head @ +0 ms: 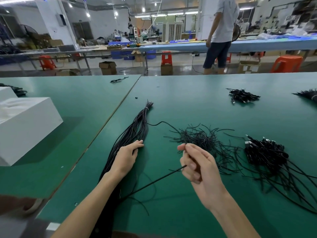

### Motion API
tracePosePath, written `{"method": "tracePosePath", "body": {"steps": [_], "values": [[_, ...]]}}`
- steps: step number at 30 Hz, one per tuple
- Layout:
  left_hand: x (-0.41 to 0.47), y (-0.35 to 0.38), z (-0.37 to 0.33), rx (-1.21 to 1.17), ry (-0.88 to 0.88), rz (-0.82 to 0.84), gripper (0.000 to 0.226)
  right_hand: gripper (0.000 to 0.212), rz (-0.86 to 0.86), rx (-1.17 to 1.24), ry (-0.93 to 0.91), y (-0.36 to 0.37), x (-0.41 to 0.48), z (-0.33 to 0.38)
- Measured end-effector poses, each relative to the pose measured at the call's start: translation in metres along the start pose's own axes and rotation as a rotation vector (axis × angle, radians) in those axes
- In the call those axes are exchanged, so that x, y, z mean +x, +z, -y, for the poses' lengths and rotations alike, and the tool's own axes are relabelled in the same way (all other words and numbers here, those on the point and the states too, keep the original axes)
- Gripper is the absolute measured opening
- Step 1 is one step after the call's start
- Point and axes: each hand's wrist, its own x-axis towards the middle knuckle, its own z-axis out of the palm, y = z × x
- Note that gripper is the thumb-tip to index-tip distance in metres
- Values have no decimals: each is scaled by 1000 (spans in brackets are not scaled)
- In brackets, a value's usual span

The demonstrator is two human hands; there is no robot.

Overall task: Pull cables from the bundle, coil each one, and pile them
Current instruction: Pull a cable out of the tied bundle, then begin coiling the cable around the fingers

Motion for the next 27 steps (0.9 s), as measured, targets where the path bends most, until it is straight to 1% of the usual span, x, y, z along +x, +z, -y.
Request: {"method": "tracePosePath", "body": {"steps": [2,4,6,7,8,10,12,13,14,15,17,19,21,24,26,27], "values": [[0,-1,-3,-11,-17,-6,30,24,-60,37,25,-11,5,-7],[-3,-2,-9,-28,-7,-9,25,28,-157,39,68,-22,7,-19],[-9,-3,-23,-12,87,1,20,30,-238,77,104,-33,7,-31],[-12,-5,-33,-24,128,36,17,28,-253,88,111,-36,7,-36],[-16,-9,-44,-72,134,116,15,24,-256,88,111,-38,8,-39],[-24,-18,-67,-180,86,394,25,20,-246,86,101,-40,11,-41],[-30,-26,-87,-120,81,685,38,20,-241,115,80,-40,14,-40],[-32,-30,-93,-75,86,809,39,20,-252,137,75,-41,15,-40],[-34,-35,-98,-40,95,900,36,21,-270,166,71,-43,14,-40],[-35,-40,-101,-16,98,957,33,21,-287,208,67,-45,14,-39],[-36,-49,-104,25,67,1012,29,21,-325,329,60,-51,13,-38],[-37,-55,-108,50,17,998,32,21,-355,445,49,-57,13,-36],[-36,-58,-115,48,6,909,34,26,-360,460,38,-59,14,-36],[-33,-57,-131,40,18,726,34,37,-320,289,56,-52,14,-40],[-30,-54,-143,56,61,559,35,42,-273,217,84,-48,14,-42],[-28,-52,-149,20,83,476,36,47,-251,207,98,-46,14,-42]]}}
